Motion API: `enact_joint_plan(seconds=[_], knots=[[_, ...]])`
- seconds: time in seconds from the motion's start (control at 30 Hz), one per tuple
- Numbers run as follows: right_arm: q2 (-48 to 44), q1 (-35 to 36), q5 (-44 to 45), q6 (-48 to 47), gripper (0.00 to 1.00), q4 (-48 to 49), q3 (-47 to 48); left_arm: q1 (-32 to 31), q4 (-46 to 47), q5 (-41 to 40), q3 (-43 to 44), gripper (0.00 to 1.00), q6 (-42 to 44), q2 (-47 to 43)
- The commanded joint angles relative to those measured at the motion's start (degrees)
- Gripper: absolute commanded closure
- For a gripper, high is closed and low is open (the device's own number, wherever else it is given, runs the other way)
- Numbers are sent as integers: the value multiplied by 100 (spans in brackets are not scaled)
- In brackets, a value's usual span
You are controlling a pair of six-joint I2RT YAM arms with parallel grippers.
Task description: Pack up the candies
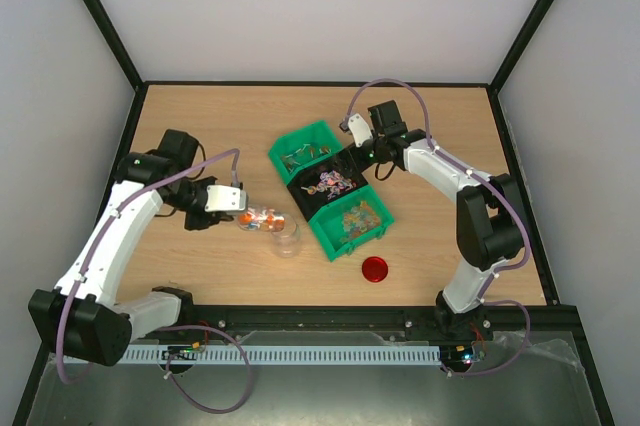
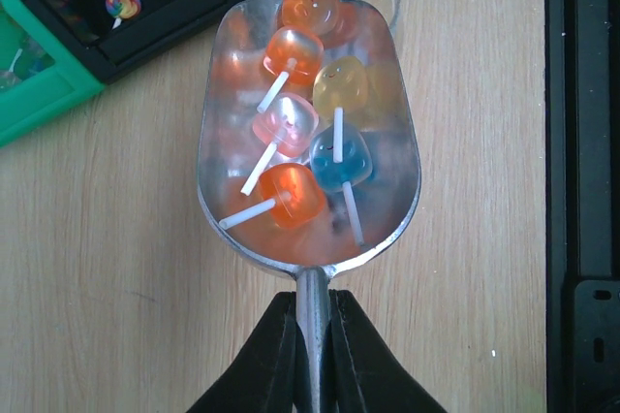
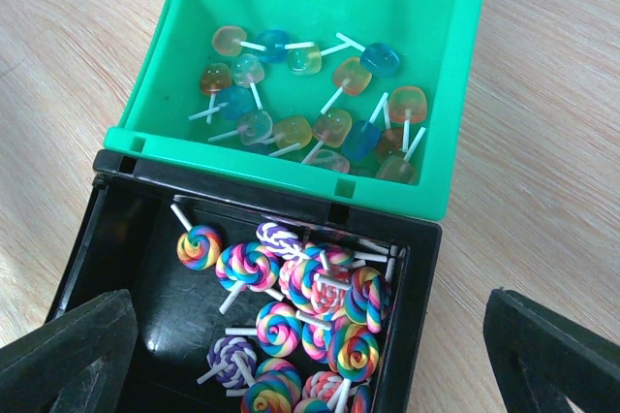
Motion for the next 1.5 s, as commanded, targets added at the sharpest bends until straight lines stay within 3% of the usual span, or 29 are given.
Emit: enact_joint_plan(seconds=[0.0, 1.47], knots=[[-165, -9, -60, 35, 1, -9, -41, -33, -61, -43, 274, 98, -80, 55], [-109, -9, -77, 109, 1, 39, -57, -351, -362, -556, 580, 98, 68, 36]])
